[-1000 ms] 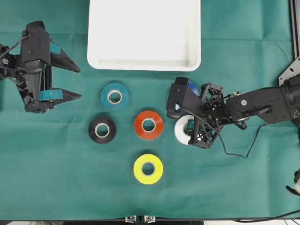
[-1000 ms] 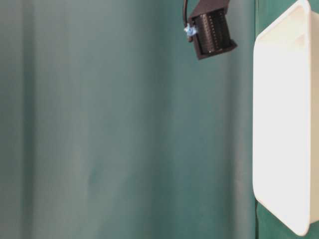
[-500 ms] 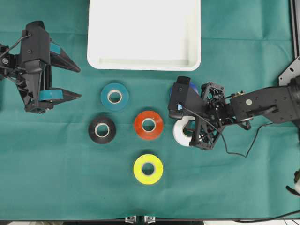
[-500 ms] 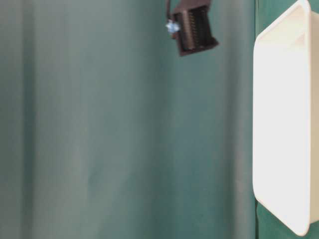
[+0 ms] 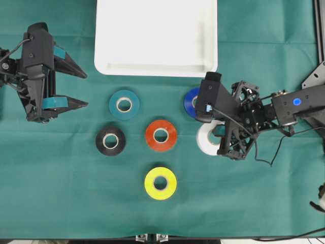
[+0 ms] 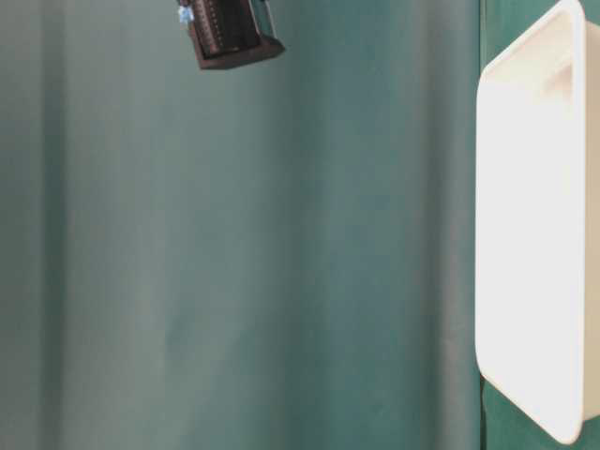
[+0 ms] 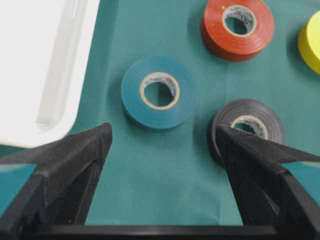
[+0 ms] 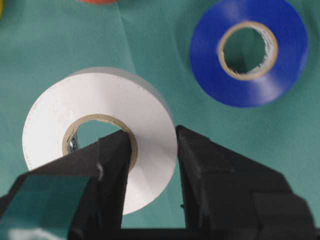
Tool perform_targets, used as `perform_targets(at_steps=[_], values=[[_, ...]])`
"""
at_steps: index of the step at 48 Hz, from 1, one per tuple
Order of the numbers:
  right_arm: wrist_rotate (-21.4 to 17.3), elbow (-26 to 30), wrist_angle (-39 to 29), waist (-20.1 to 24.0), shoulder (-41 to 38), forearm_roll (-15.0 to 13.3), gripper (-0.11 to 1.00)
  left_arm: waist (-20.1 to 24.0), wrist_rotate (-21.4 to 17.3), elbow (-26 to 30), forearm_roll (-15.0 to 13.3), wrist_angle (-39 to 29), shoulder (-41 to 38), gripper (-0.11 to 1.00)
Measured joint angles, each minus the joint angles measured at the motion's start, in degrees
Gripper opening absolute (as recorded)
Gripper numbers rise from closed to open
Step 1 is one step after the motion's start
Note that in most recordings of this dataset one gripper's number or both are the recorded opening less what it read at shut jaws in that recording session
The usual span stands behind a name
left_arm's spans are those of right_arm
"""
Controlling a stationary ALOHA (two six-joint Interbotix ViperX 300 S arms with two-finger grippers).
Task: Put the tape alternately from left to right into the white case.
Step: 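Lift the white roll with the right gripper and carry it into the tray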
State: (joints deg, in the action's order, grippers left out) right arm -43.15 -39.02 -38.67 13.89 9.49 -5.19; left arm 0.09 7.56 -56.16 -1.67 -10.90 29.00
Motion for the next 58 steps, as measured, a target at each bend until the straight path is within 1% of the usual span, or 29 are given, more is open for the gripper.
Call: perform_targets(at_steps=[11, 17, 24, 29, 36, 44, 47, 55, 58], values=[[0.0, 0.0, 0.8, -0.3, 0.0, -0.2, 0.28, -0.1, 0.0, -0.1, 0.0, 0.0, 0.0, 0.8], [0.1, 0.1, 1.5, -2.5, 0.0, -1.6, 0.28, -0.1, 0.0, -0.4, 0.0, 0.0, 0.0, 0.8], [0.1, 0.3, 1.6, -7.2, 0.0, -5.4, 0.28, -0.1, 0.0, -0.4, 0.0, 0.0, 0.0, 0.8], [0.3, 0.8, 1.6, -10.8, 0.0, -9.4, 0.28, 0.0, 0.1, -0.5, 0.0, 0.0, 0.0, 0.8], [0.3, 1.8, 2.1, -15.6, 0.0, -13.9, 0.28, -0.1, 0.1, -0.5, 0.0, 0.0, 0.0, 0.8], [0.4, 3.3, 3.5, -20.4, -2.3, -18.7, 0.28, 0.0, 0.1, -0.5, 0.0, 0.0, 0.0, 0.8], [0.6, 4.0, 3.7, -22.1, -3.5, -20.4, 0.28, -0.1, 0.1, -0.5, 0.0, 0.1, 0.0, 0.8], [0.6, 5.8, 4.7, -26.0, -6.2, -23.5, 0.28, 0.0, 0.1, -0.5, 0.0, 0.1, 0.0, 0.8], [0.5, 6.5, 5.7, -27.3, -7.1, -25.0, 0.28, -0.1, 0.1, -0.5, 0.0, 0.2, 0.0, 0.8]])
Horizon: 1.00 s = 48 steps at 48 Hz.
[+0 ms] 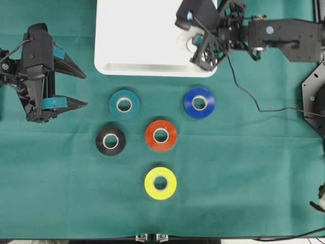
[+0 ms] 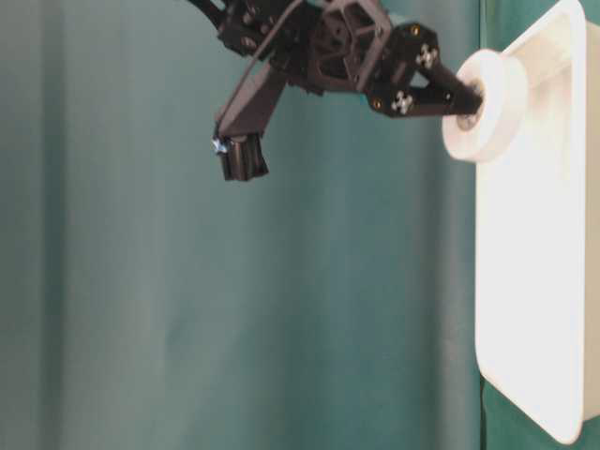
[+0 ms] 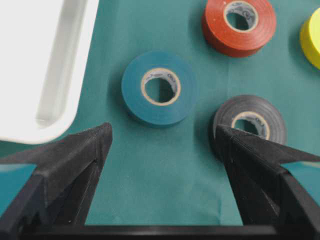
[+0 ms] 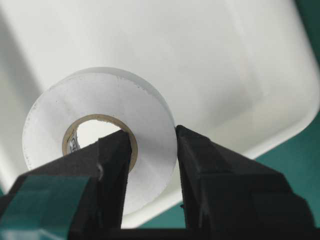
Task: Put the tape alternately from left to right into the white case.
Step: 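Lift the white roll with the right gripper and carry it into the tray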
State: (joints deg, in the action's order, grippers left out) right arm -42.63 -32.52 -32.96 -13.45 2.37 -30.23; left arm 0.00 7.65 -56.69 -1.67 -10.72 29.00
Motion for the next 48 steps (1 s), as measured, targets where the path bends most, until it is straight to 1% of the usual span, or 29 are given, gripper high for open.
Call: perform_targets(at_steps=[5, 9, 15, 23, 33, 48], values=[[0.0, 1.0, 2.6, -2.2, -1.6, -2.4, 0.28, 0.1, -0.1, 0.0, 0.0, 0.0, -0.1, 0.8], [0.0, 1.4, 4.7, -4.2, -2.6, -3.3, 0.28, 0.0, 0.0, 0.0, 0.0, 0.0, -0.1, 0.8], [0.1, 1.8, 6.9, -6.9, -4.6, -3.6, 0.28, 0.1, -0.1, 0.1, 0.0, 0.0, -0.1, 0.8], [0.0, 1.8, 7.7, -9.8, -7.0, -3.6, 0.28, 0.1, 0.0, 0.0, 0.0, 0.0, 0.0, 0.8], [0.1, 1.9, 8.2, -10.0, -8.5, -3.6, 0.28, 0.1, 0.0, -0.1, 0.0, 0.0, -0.2, 0.8], [0.1, 1.9, 8.5, -10.3, -8.6, -3.8, 0.28, 0.1, 0.0, -0.1, 0.0, 0.0, -0.2, 0.8]])
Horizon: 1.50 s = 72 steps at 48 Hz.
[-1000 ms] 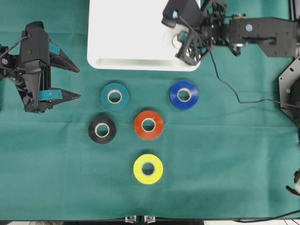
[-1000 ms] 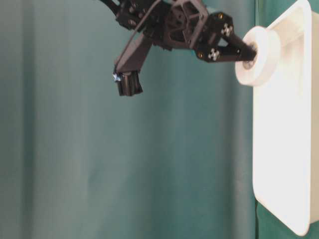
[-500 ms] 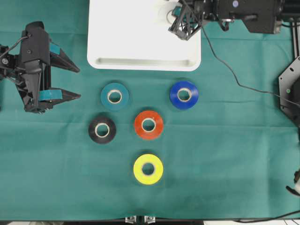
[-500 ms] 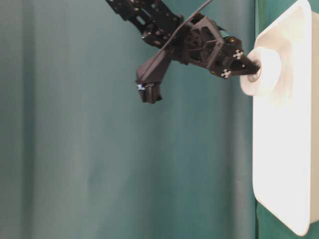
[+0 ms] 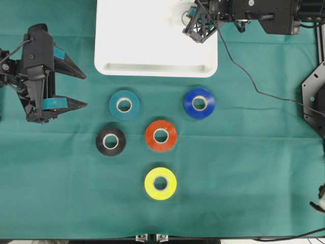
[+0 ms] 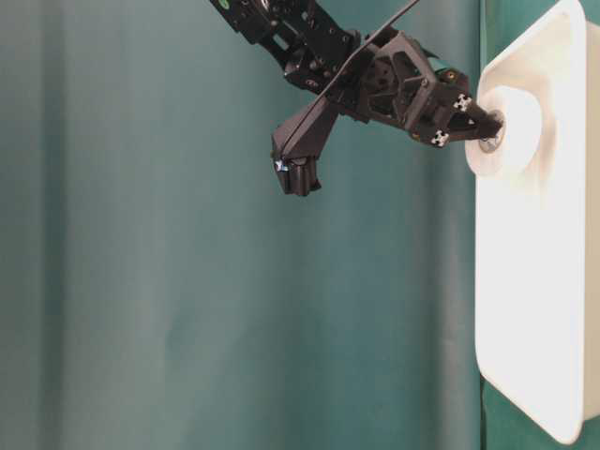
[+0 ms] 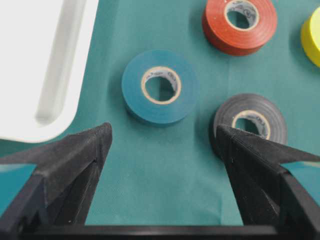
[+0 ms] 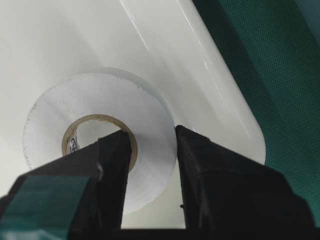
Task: Put the tape alternately from left to right into the white case.
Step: 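Lift the white roll with the right gripper and carry it into the tray, then release the white roll in the tray's upper right and withdraw right gripper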
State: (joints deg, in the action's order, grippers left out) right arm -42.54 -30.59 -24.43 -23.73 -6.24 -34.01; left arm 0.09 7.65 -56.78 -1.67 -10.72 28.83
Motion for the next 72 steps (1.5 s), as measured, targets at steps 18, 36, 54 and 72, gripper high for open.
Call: perform_targets(at_steps=[18, 36, 54, 72], values=[[0.0, 0.0, -0.3, 0.0, 0.1, -0.1, 0.74, 0.0, 0.0, 0.0, 0.0, 0.0, 0.0, 0.8], [0.0, -0.8, -1.1, 0.0, 1.9, -0.3, 0.76, -0.1, 1.1, 0.0, 0.0, 0.0, 0.0, 0.8], [0.0, -5.4, 3.2, 7.4, 10.6, -0.3, 0.76, -0.9, 3.0, -0.1, 0.0, 0.1, 0.1, 0.8], [0.0, -9.3, 9.2, 18.5, 16.3, -0.4, 0.76, -1.0, 3.0, -0.6, 0.0, 2.5, 0.0, 0.8]])
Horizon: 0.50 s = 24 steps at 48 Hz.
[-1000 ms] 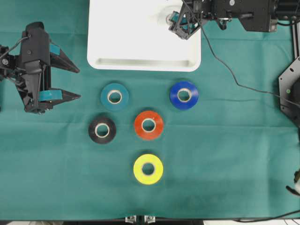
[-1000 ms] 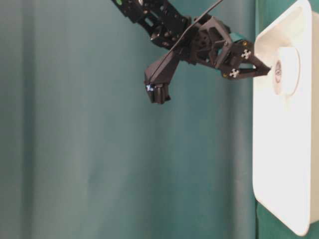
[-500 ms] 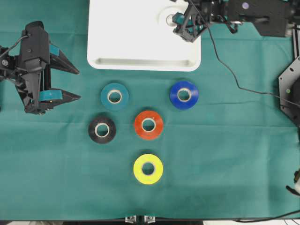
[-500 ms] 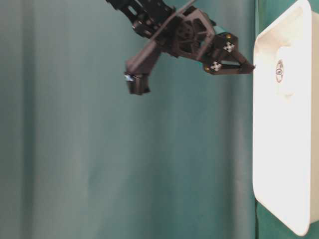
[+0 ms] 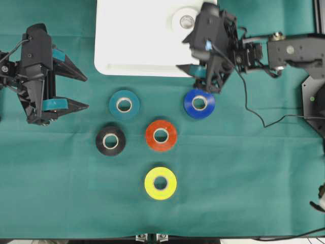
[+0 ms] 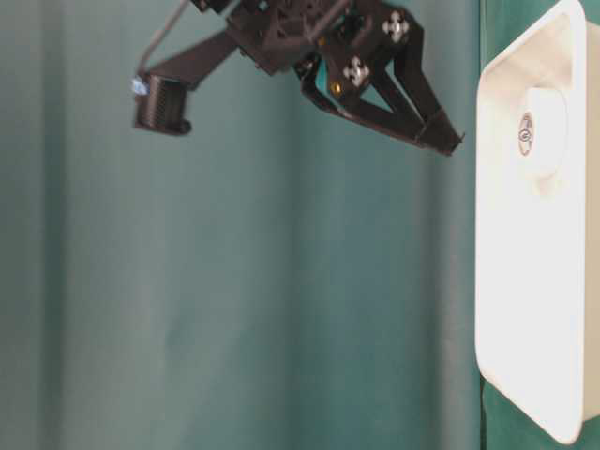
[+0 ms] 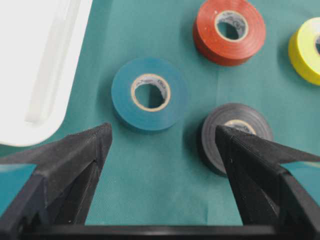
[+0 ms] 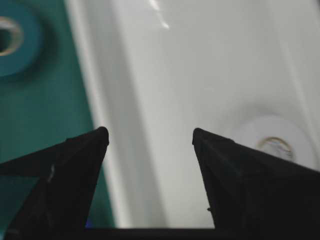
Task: Put the tape alternately from left to right into the white case.
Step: 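Release the white roll in the tray's upper right and withdraw right gripper, then move the left gripper to the teal tape roll and grasp its rim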
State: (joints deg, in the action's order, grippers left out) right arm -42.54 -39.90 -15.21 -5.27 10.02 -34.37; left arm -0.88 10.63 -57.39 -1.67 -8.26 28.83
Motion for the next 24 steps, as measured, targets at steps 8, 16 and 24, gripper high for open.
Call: perform_targets(at_steps=[8, 16, 24], values=[[0.0, -1.1, 0.1, 4.4, 0.6, 0.0, 0.76, -0.1, 0.1, -1.1, 0.0, 1.1, 0.0, 0.8], [0.0, -1.7, 0.1, 7.1, 0.6, 0.0, 0.76, -0.1, 1.2, -1.7, 0.0, 2.5, 0.0, 0.8], [-0.1, -1.8, 0.1, 7.6, 0.6, 0.0, 0.75, -0.1, 1.3, -1.8, 0.0, 2.7, 0.0, 0.8]])
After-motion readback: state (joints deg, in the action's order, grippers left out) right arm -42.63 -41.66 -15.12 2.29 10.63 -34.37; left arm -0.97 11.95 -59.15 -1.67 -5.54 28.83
